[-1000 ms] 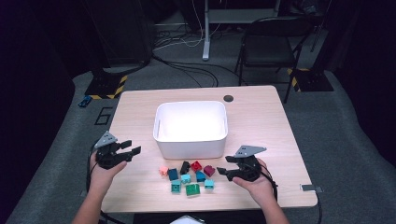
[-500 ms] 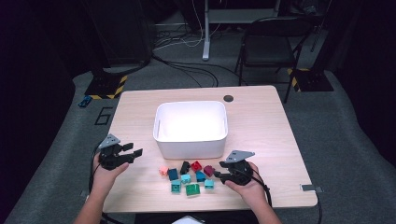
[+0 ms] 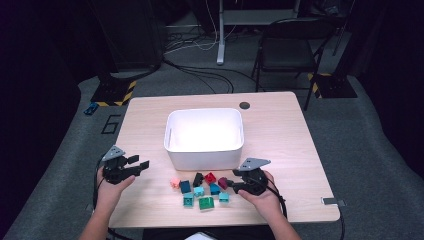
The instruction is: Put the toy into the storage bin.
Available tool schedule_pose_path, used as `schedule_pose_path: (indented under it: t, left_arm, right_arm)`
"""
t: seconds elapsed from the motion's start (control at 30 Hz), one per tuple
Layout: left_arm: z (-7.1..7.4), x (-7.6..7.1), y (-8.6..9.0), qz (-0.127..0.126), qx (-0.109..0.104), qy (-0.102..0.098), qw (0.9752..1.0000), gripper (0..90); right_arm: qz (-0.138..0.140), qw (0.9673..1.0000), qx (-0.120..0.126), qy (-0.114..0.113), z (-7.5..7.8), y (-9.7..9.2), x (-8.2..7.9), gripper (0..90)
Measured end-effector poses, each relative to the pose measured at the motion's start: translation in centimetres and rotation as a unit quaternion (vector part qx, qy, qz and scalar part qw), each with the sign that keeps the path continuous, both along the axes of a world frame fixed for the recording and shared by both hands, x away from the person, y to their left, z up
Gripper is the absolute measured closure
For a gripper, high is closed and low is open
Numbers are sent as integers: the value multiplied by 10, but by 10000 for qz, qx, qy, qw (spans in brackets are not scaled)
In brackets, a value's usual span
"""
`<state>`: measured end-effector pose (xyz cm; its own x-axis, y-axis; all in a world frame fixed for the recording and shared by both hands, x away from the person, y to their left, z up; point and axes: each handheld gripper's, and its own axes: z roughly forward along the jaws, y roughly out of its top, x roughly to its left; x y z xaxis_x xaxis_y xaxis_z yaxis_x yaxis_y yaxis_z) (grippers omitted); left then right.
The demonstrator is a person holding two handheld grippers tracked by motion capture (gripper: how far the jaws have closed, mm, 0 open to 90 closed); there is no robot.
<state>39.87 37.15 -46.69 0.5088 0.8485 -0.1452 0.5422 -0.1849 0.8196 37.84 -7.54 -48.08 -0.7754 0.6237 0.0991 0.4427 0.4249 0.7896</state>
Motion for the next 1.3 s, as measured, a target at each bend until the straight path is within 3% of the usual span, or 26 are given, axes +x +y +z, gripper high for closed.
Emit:
schedule_pose_path:
  t: [0.2, 0.37, 0.4, 0.67, 0.83, 1.3]
  left_arm:
    - [-2, -8, 1, 58, 49, 0, 10000, 414]
    - [-4, -10, 1, 89, 74, -6, 9999, 414]
    - [-4, -10, 2, 94, 73, 1, 9999, 414]
    - [-5, -9, 4, 97, 114, 41, 9999, 414]
    - [-6, -8, 4, 125, 96, 19, 9999, 415]
    - [-8, -6, 4, 124, 61, 39, 9999, 415]
  right_arm:
    - [233, 9996, -143, -19, -3, 13, 4, 462]
    - [272, 9993, -239, 1, -7, 20, 6, 450]
    - [261, 9990, -350, 31, -9, 23, 8, 450]
    - [185, 9980, -587, 124, -19, 20, 15, 452]
    - [76, 9984, -537, 175, -20, 13, 17, 460]
    - [243, 9962, -807, 241, -32, 24, 19, 475]
